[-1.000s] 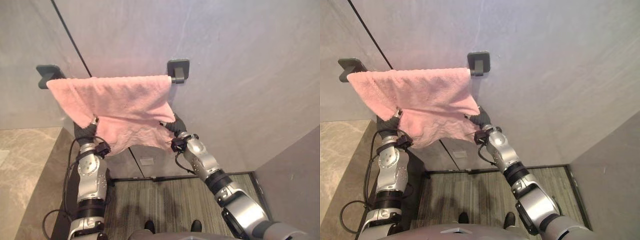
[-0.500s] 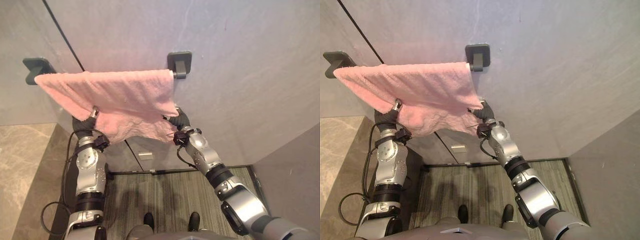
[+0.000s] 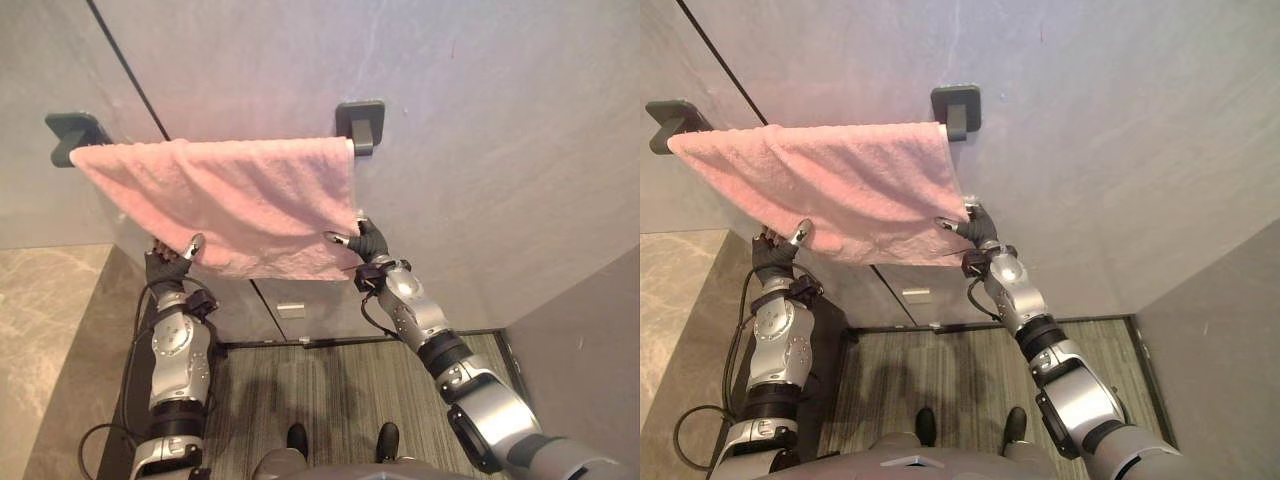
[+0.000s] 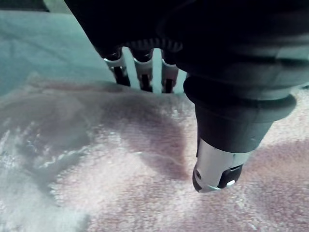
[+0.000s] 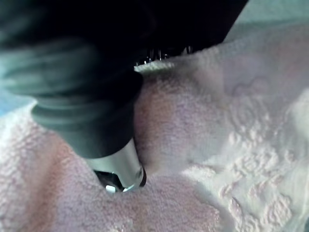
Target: Organize washtable
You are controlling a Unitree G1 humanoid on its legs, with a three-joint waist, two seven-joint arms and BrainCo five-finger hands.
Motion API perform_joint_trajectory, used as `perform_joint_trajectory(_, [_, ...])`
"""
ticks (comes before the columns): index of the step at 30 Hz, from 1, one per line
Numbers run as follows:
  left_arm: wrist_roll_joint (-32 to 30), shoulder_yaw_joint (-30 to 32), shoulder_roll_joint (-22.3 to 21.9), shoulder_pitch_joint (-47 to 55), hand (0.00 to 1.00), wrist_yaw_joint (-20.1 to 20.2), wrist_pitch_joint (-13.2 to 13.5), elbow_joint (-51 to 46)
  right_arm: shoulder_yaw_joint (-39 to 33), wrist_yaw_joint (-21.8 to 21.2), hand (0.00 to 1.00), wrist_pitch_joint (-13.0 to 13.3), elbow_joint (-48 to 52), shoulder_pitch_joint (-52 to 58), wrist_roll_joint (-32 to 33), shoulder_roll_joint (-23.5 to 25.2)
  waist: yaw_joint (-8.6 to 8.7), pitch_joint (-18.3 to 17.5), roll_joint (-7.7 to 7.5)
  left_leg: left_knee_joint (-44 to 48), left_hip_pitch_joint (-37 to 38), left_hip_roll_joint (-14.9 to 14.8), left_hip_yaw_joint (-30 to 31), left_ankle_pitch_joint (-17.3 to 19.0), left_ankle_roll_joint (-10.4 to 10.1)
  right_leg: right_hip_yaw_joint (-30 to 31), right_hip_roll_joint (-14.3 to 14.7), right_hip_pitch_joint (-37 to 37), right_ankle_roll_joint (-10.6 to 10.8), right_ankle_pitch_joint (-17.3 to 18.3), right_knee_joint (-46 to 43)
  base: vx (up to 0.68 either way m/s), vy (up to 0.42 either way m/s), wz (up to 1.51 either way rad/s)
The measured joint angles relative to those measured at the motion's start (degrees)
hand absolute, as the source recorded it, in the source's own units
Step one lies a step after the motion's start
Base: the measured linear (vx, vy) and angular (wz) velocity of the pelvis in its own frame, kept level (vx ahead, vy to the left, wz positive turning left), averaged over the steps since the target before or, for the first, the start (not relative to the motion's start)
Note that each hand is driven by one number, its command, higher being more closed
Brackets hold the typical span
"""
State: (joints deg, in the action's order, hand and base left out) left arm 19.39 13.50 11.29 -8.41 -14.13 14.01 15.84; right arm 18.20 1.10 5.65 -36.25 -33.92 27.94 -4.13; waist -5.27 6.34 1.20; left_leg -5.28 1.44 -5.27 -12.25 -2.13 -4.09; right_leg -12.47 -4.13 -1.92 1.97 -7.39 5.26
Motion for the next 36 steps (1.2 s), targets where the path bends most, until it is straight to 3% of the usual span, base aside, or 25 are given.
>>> perform_joint_trajectory(7, [-0.03, 0.53, -0.25, 4.75, 0.00, 0.10, -0.43, 0.30, -2.82, -0.99, 0.00, 0.00, 0.89, 5.71, -1.44, -2.13, -0.10, 0.45, -0.26, 0.00, 0.00, 0.00, 0.00, 0.02, 0.02, 0.01, 0.00, 0.06, 0.00, 0.00, 0.00, 0.00, 0.000, 0.00])
perform_joint_trajectory(16, [-0.04, 7.52, -1.74, 9.70, 0.00, 0.86, -1.55, 4.96, -11.51, -1.03, 0.00, 0.01, 3.16, 16.34, -4.50, -4.36, 0.06, 1.60, -0.39, -0.03, 0.82, 0.06, -0.47, 0.06, 0.02, 0.02, -0.01, 0.19, 0.13, 0.01, 0.00, 0.01, 0.000, -0.02])
perform_joint_trajectory(26, [0.00, 6.15, -4.47, 15.19, 0.00, 2.54, -1.39, 3.92, -13.38, -0.26, 0.00, 0.16, 6.88, 23.94, -6.82, -4.26, 0.45, 1.67, -0.55, -0.11, 1.04, 0.15, 0.16, 0.07, 0.05, -0.71, -0.18, 0.63, 0.41, 0.24, 0.06, 0.00, 0.000, 0.03])
perform_joint_trajectory(31, [-0.17, -3.24, -5.51, 20.53, 0.00, 8.04, -1.41, 3.29, -4.05, -6.37, 0.00, 0.62, 14.42, 30.51, -7.10, -4.42, 1.74, 1.95, -1.27, -0.09, 0.91, 0.14, 0.14, 0.13, 0.04, -0.70, -0.17, 0.48, 0.49, 0.47, 0.07, 0.00, 0.000, 0.00])
perform_joint_trajectory(33, [-0.12, -10.18, -5.80, 23.66, 0.00, 12.64, -1.44, -1.68, 2.14, -10.43, 0.00, 0.59, 15.23, 33.04, -6.60, -4.72, 1.97, 1.83, -1.56, -0.08, 0.84, 0.15, 0.08, 0.26, 0.04, -0.62, -0.18, 0.38, 0.72, 0.71, 0.04, 0.00, 0.000, 0.00])
perform_joint_trajectory(36, [2.44, -15.33, -5.51, 27.12, 0.00, 20.75, -1.36, -9.88, 9.96, -16.46, 0.00, 0.43, 21.23, 35.58, -4.89, -6.43, 2.40, 1.79, -1.53, -0.06, 0.66, 0.14, -0.10, 0.89, 0.00, -0.27, -0.17, 0.05, 0.69, 0.88, 0.03, 0.02, 0.002, -0.06])
